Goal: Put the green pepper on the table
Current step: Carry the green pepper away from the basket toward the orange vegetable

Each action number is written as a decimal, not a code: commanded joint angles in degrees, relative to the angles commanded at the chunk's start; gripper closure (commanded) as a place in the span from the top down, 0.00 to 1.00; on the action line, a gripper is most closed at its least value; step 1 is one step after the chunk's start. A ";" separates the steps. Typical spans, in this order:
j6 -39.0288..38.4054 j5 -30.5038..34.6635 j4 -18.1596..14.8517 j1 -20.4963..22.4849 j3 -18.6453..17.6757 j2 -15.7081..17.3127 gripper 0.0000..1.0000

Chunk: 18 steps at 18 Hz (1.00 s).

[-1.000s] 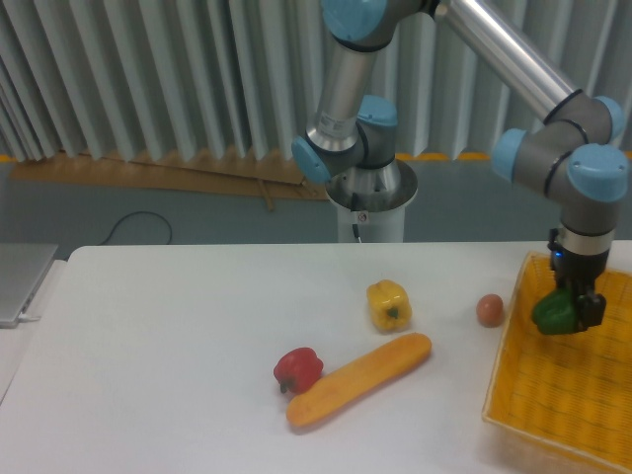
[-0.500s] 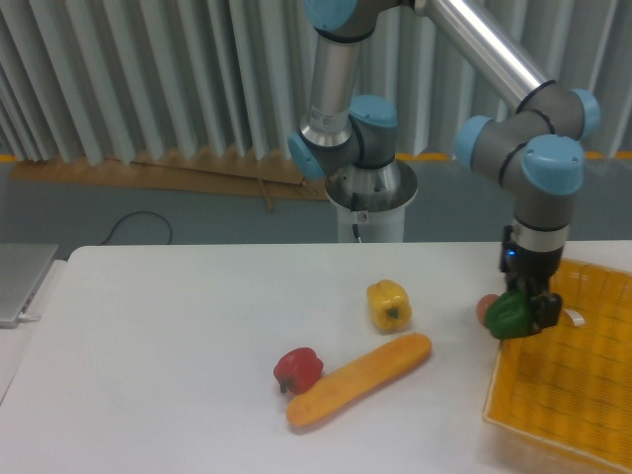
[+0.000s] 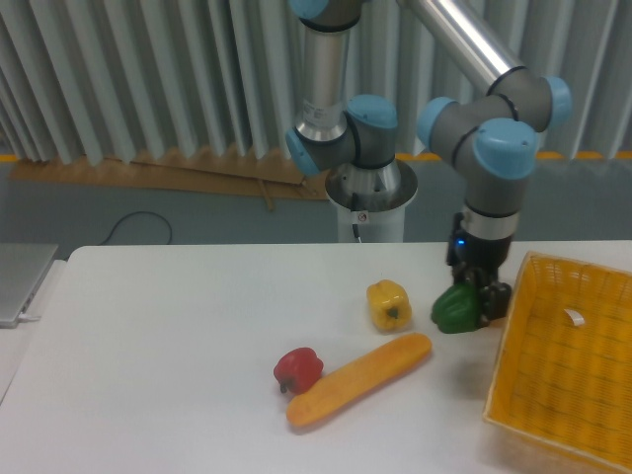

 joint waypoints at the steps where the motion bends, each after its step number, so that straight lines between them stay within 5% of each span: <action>1: -1.15 -0.09 0.09 -1.05 0.26 -0.44 0.62; 7: -7.84 0.17 0.44 -5.45 4.65 -5.44 0.62; 13: -7.75 0.26 4.65 -5.90 5.80 -10.02 0.58; 18: -7.67 0.79 5.10 -5.81 8.70 -13.45 0.58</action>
